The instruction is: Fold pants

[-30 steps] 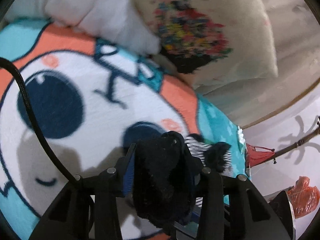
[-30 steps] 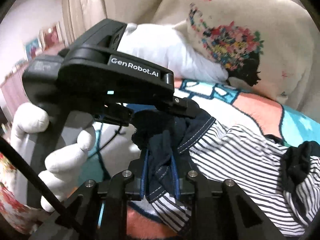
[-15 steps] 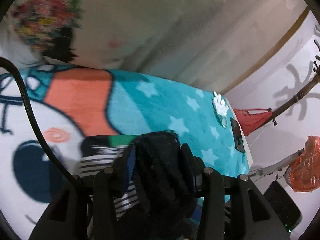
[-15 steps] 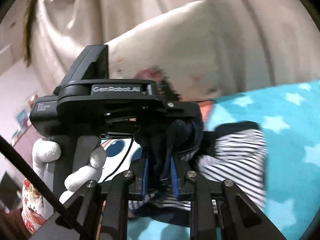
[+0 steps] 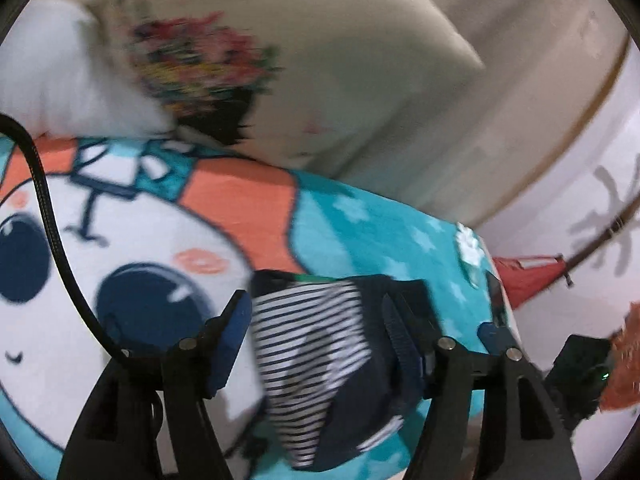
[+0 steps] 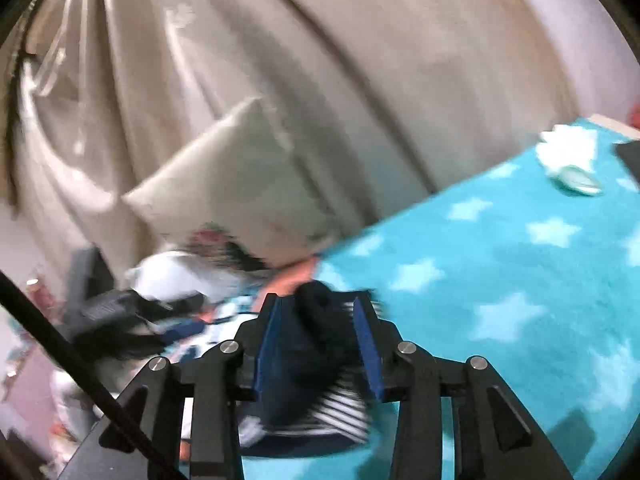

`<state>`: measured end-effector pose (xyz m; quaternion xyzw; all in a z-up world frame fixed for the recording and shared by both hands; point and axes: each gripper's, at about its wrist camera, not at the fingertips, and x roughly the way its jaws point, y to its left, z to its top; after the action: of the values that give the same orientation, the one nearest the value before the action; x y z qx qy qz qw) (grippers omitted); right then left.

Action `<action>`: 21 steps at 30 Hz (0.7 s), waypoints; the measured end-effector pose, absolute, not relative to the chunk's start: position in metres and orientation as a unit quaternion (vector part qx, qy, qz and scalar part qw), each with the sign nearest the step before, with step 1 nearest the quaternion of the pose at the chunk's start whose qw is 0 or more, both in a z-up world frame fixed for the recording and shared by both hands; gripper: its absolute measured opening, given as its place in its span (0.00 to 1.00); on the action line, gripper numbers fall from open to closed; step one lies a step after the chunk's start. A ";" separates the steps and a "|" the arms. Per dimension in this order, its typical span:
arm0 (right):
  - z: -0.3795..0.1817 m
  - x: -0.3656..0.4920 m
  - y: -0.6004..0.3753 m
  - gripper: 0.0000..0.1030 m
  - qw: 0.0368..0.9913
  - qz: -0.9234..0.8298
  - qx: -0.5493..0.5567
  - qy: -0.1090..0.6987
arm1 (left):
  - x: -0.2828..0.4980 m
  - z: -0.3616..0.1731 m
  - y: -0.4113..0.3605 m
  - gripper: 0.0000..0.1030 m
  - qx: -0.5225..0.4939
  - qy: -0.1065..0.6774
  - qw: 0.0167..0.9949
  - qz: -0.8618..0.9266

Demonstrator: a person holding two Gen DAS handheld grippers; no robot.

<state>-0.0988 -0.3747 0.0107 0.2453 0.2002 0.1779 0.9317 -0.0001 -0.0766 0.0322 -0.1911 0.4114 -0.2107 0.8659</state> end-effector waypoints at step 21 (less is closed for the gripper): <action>-0.041 -0.024 -0.386 0.69 0.868 0.213 0.275 0.355 | 0.028 -0.054 -0.092 0.82 -0.289 0.474 0.770 -0.315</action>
<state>-0.0236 -0.3859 -0.0411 0.2752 0.3553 0.2128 0.8676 0.0279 -0.0916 -0.0540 -0.2886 0.4738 -0.3151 0.7700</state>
